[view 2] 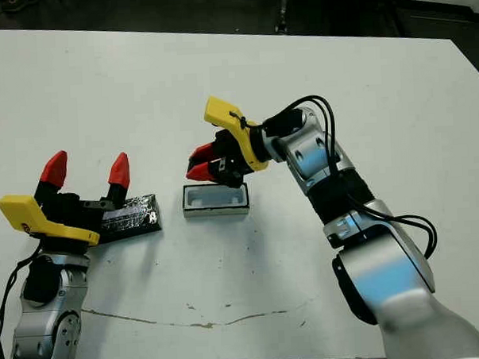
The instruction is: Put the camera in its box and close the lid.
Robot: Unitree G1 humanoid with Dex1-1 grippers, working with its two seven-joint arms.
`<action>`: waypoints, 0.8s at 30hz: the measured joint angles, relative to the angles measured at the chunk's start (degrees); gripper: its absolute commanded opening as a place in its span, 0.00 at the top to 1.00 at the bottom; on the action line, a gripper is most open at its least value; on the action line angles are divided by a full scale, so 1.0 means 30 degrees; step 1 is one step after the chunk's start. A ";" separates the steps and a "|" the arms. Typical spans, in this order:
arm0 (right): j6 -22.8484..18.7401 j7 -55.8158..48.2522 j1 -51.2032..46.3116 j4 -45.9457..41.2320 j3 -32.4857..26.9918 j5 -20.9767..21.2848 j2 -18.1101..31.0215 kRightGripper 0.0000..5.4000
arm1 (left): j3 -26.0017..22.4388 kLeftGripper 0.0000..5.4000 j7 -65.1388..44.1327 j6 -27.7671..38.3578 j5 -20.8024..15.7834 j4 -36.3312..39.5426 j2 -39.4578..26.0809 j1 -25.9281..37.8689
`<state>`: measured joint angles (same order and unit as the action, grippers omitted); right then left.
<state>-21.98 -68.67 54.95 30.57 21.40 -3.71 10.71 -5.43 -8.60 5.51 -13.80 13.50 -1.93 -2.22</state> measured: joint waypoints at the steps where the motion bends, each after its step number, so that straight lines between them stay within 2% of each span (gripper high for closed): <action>1: 0.0000 0.0030 -0.0057 0.0000 0.0000 -0.0004 -0.0027 0.69 | 0.0002 0.00 0.0007 -0.0001 -0.0010 0.0001 0.0003 -0.0010; 14: -0.0893 0.0126 -0.0518 -0.0246 -0.0099 -0.0434 -0.0655 0.69 | 0.0044 0.00 0.0015 0.0011 -0.0001 0.0001 0.0022 -0.0026; 20: -0.0797 0.0118 -0.0874 -0.0250 -0.0086 -0.0441 -0.0785 0.69 | 0.0042 0.00 0.0014 0.0011 -0.0022 0.0000 0.0028 -0.0027; 24: -0.0104 0.0095 -0.1074 -0.0247 0.0051 -0.0403 -0.0785 0.69 | 0.0041 0.00 0.0008 0.0014 -0.0022 -0.0002 0.0027 -0.0026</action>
<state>-22.29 -68.39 51.73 29.83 21.55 -4.91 8.36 -5.31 -8.57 5.55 -13.87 13.49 -1.85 -2.30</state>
